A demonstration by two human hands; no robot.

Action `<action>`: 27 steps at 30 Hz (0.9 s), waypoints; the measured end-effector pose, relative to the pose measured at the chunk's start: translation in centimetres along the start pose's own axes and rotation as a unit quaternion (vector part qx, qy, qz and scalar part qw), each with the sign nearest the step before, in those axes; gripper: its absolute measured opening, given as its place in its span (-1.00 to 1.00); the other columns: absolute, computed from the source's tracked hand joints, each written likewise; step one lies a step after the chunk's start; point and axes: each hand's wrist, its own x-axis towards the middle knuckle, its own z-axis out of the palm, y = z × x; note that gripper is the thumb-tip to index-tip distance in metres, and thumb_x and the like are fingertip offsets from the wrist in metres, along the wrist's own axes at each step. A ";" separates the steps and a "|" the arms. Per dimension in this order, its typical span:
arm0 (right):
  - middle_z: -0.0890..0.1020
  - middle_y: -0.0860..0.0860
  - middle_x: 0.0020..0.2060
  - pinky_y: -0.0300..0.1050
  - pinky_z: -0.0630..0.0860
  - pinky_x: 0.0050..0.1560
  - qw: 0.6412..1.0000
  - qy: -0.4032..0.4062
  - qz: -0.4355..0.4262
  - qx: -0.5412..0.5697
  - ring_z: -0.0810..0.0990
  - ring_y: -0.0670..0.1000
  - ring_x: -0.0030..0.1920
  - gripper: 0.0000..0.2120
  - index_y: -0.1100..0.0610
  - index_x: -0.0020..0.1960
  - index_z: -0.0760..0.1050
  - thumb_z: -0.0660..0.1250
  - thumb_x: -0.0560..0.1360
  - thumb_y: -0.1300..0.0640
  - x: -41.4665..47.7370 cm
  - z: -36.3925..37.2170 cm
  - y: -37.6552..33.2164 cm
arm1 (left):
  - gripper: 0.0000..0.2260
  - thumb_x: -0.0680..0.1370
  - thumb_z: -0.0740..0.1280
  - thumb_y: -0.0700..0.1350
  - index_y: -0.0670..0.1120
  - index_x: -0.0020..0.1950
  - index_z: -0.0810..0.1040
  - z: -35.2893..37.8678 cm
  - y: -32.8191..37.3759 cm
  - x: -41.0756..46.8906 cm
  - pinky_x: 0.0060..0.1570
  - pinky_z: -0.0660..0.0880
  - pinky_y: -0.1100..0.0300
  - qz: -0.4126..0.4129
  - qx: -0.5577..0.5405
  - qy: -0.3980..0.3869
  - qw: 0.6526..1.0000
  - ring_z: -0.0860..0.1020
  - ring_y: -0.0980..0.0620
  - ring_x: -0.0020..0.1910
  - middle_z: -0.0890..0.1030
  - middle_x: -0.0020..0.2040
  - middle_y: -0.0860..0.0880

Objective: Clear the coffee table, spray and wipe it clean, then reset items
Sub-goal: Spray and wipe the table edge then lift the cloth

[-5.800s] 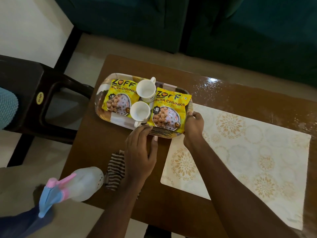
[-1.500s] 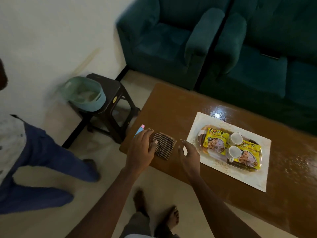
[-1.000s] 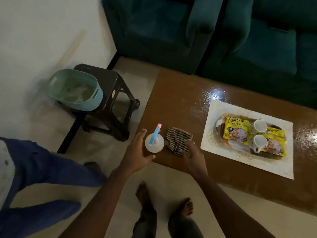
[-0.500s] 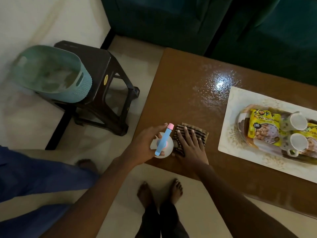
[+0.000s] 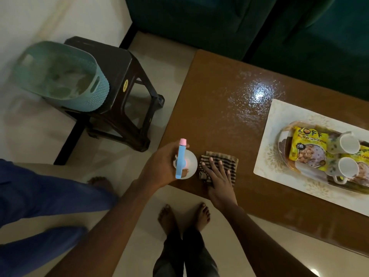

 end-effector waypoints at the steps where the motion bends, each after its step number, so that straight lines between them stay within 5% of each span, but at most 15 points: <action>1: -0.07 -0.16 0.58 0.06 -0.25 0.53 0.995 -0.006 0.036 0.090 -0.22 0.00 0.57 -0.32 -0.21 0.56 0.08 0.17 0.58 0.27 -0.4 -0.3 -0.4 | -0.39 0.35 0.58 -0.07 -0.09 0.35 0.47 0.1 -0.2 -0.4 0.13 0.49 0.27 -0.013 -0.006 0.009 1.000 0.58 0.01 0.17 0.59 0.22 -0.04; 3: 0.21 -0.02 0.55 0.09 0.20 0.50 0.947 -0.001 0.134 0.292 0.23 0.09 0.50 -0.48 -0.13 0.51 0.25 0.17 0.62 0.25 -1.1 -1.4 -1.5 | -0.42 0.37 0.56 -0.07 -0.11 0.34 0.48 -0.1 0.0 -1.2 0.03 0.37 0.49 -0.039 -0.006 0.029 0.999 0.59 0.00 0.14 0.61 0.19 -0.06; 5: 0.54 0.06 0.30 0.00 0.52 0.20 0.873 0.011 0.204 0.444 0.55 0.04 0.19 -0.67 0.00 0.37 0.41 0.18 0.64 0.21 -1.6 -2.8 -2.5 | -0.45 0.40 0.53 -0.07 -0.14 0.34 0.47 -0.6 0.7 -1.7 -0.01 0.31 0.54 -0.068 -0.013 0.045 0.997 0.57 0.03 0.12 0.60 0.20 -0.06; 7: 0.64 0.03 0.08 -0.02 0.58 0.01 0.802 0.025 0.233 0.549 0.63 0.03 0.04 -0.77 0.03 0.27 0.46 0.17 0.66 0.20 -1.8 -4.4 -3.6 | -0.46 0.42 0.52 -0.09 -0.15 0.35 0.46 -1.3 1.6 -2.1 0.00 0.33 0.49 -0.090 -0.018 0.050 0.994 0.53 0.08 0.09 0.59 0.22 -0.07; 9: 0.64 0.04 0.07 0.03 0.57 0.01 0.769 0.046 0.222 0.598 0.63 0.07 0.05 -0.81 0.02 0.19 0.48 0.16 0.66 0.18 -1.6 -5.9 -4.5 | -0.42 0.39 0.54 -0.07 -0.12 0.36 0.45 -2.3 2.5 -2.4 0.03 0.35 0.45 -0.098 -0.021 0.053 0.994 0.53 0.07 0.13 0.58 0.25 -0.05; 13: 0.62 0.12 0.17 0.29 0.46 0.25 0.759 0.052 0.189 0.621 0.57 0.22 0.19 -0.70 0.09 0.34 0.43 0.19 0.65 0.04 -1.3 -8.8 -7.7 | -0.38 0.37 0.56 -0.05 -0.06 0.38 0.44 -5.3 4.8 -3.3 0.00 0.34 0.53 -0.096 -0.026 0.076 0.992 0.52 0.11 0.14 0.57 0.27 -0.03; 16: 0.62 0.09 0.19 0.27 0.48 0.24 0.749 0.041 0.179 0.636 0.57 0.20 0.20 -0.67 0.06 0.36 0.40 0.20 0.63 0.00 -1.5 -10.9 -10.7 | -0.37 0.37 0.57 -0.05 -0.08 0.38 0.44 -7.7 6.4 -3.9 0.08 0.38 0.35 -0.106 -0.034 0.101 0.989 0.51 0.09 0.15 0.56 0.26 -0.03; 21: 0.62 0.10 0.21 0.31 0.48 0.25 0.732 0.024 0.176 0.658 0.59 0.21 0.21 -0.47 0.09 0.39 0.40 0.31 0.49 -0.11 -1.7 -13.5 -15.0 | -0.40 0.37 0.56 -0.07 -0.15 0.34 0.46 -11.8 7.6 -4.4 0.06 0.41 0.34 -0.101 -0.041 0.133 0.985 0.53 0.09 0.07 0.59 0.19 -0.05; 27: 0.62 0.09 0.20 0.33 0.46 0.26 0.753 0.016 0.176 0.634 0.58 0.20 0.20 -0.57 0.08 0.38 0.40 0.37 0.54 0.05 -0.4 -14.8 -19.0 | -0.39 0.32 0.60 -0.07 -0.17 0.30 0.49 -16.8 7.1 -4.2 0.07 0.44 0.30 -0.087 -0.031 0.145 0.985 0.52 0.11 0.00 0.61 0.11 -0.05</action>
